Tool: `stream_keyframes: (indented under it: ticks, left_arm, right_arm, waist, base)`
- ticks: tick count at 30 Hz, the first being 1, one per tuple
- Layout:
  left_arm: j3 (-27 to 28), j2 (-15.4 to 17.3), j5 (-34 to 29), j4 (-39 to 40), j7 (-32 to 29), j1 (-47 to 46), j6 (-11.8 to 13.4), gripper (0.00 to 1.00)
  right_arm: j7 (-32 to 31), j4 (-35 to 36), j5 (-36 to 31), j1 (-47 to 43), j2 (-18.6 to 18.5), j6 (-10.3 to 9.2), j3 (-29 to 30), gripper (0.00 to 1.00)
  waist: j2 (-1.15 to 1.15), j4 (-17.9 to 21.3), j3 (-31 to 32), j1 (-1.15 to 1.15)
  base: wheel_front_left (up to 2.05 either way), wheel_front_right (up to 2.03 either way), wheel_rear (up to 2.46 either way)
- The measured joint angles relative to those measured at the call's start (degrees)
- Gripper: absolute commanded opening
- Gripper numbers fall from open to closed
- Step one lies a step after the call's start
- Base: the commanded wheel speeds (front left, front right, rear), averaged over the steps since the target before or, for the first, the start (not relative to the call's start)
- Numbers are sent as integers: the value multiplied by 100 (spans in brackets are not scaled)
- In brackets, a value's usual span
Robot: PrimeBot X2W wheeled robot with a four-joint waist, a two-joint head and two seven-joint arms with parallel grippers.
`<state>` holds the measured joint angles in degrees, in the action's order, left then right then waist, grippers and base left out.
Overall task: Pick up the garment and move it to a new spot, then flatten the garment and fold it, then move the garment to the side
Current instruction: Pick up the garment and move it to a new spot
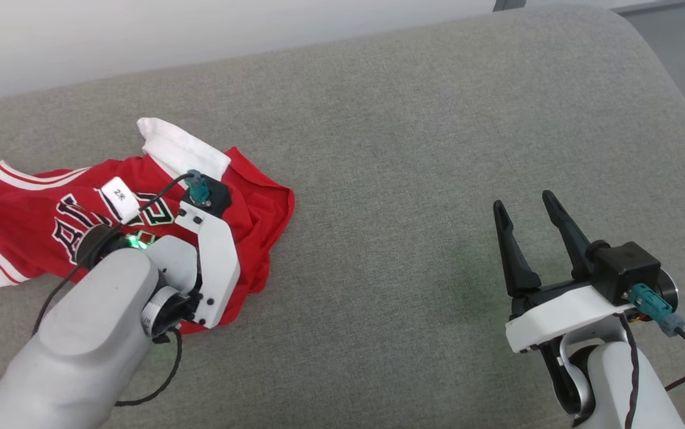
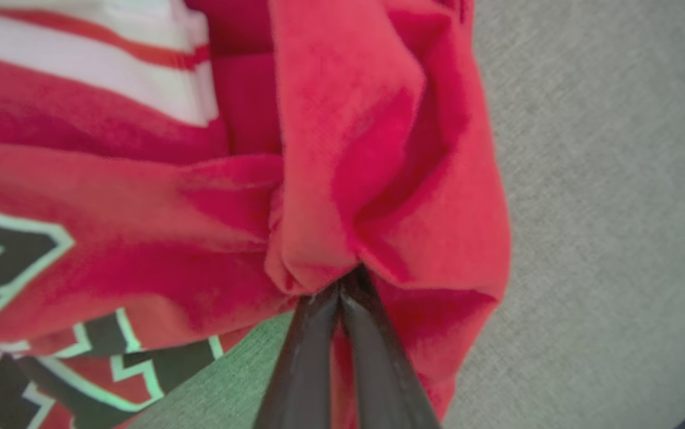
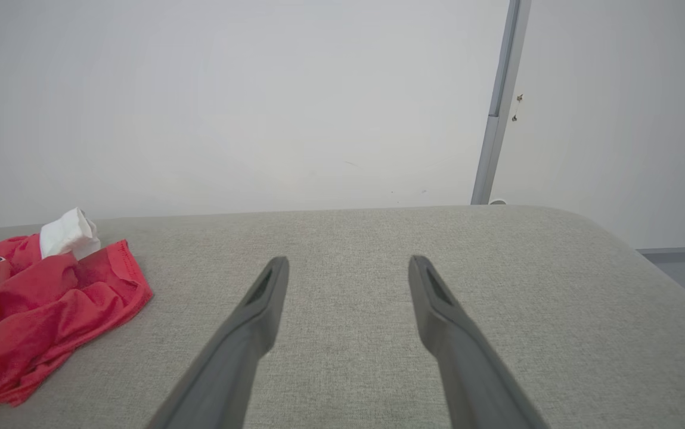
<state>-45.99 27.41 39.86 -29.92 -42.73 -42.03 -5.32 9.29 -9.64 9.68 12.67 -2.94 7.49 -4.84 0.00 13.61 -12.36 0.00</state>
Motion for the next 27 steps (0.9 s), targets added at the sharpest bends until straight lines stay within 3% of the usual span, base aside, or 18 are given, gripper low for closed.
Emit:
stream_keyframes:
  ticks: [2,6,12,19,27]
  left_arm:
    - [22,-49,70,-82,120,1,-32,100]
    - [166,-103,266,-60,407,3,-74,100]
    - [453,62,347,289,920,57,-4,100]
    - [987,386,380,1032,2057,565,333,100]
    - [1561,693,191,1774,3819,1531,839,100]
  right_arm:
    - [-16,-3,-1,-3,0,1,-9,100]
    - [-73,1,-22,-42,0,1,-9,100]
    - [-137,43,-90,-123,-1,1,24,100]
    - [-199,79,-144,-197,1,0,62,100]
    - [-197,85,-164,-292,2,1,164,100]
  waist:
    - [0,-24,43,0]
    - [0,-121,150,0]
    - [0,-305,305,0]
    - [0,-617,505,0]
    - [0,-879,695,0]
  base:
    - [0,0,0]
    - [0,0,0]
    - [0,0,0]
    - [0,0,0]
    - [0,0,0]
